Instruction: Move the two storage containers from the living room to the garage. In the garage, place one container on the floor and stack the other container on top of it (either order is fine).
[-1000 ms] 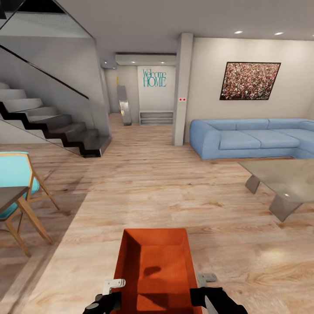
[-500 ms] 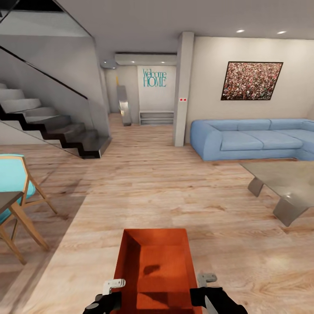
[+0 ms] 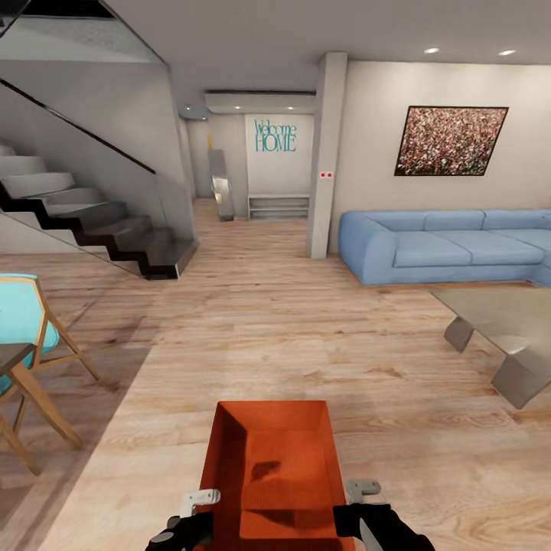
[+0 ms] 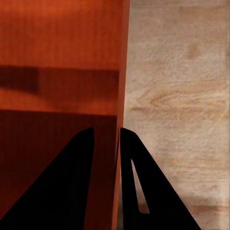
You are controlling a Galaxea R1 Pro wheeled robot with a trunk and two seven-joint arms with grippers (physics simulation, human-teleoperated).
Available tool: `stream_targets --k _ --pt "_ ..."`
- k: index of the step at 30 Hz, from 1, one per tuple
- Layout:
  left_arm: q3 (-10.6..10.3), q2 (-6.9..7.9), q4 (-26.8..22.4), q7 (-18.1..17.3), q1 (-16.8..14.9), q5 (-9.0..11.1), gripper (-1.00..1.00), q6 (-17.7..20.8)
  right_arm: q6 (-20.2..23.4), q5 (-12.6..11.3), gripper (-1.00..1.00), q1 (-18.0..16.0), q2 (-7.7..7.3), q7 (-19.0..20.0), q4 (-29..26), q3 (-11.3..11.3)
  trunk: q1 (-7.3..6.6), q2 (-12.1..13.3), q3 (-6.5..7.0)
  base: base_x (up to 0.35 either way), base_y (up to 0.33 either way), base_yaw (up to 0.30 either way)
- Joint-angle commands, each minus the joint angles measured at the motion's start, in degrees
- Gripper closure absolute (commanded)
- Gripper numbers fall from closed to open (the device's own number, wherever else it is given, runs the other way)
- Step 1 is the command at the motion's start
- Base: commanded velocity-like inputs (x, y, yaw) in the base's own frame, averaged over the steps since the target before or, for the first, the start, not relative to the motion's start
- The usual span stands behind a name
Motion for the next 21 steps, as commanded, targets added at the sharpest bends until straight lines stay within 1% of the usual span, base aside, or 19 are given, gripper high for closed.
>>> stream_targets --k 1,9,21 --pt "-0.02 0.06 0.26 -1.13 -0.06 -0.28 1.0 0.19 0.17 -1.12 1.0 -0.02 -1.96 0.68 -0.28 1.47 0.01 -0.03 -0.06 0.143 0.0 0.055" --pt "-0.02 0.06 0.26 -1.17 -0.06 -0.29 1.0 0.19 0.17 -1.12 1.0 -0.02 -1.96 0.68 -0.28 1.47 0.01 -0.03 -0.09 0.165 0.01 0.019" --pt "-0.02 0.06 0.26 -1.17 -0.06 -0.33 1.0 0.19 0.17 -1.11 1.0 -0.02 -1.96 0.67 -0.28 1.47 0.01 -0.03 -0.09 0.252 0.046 0.001"
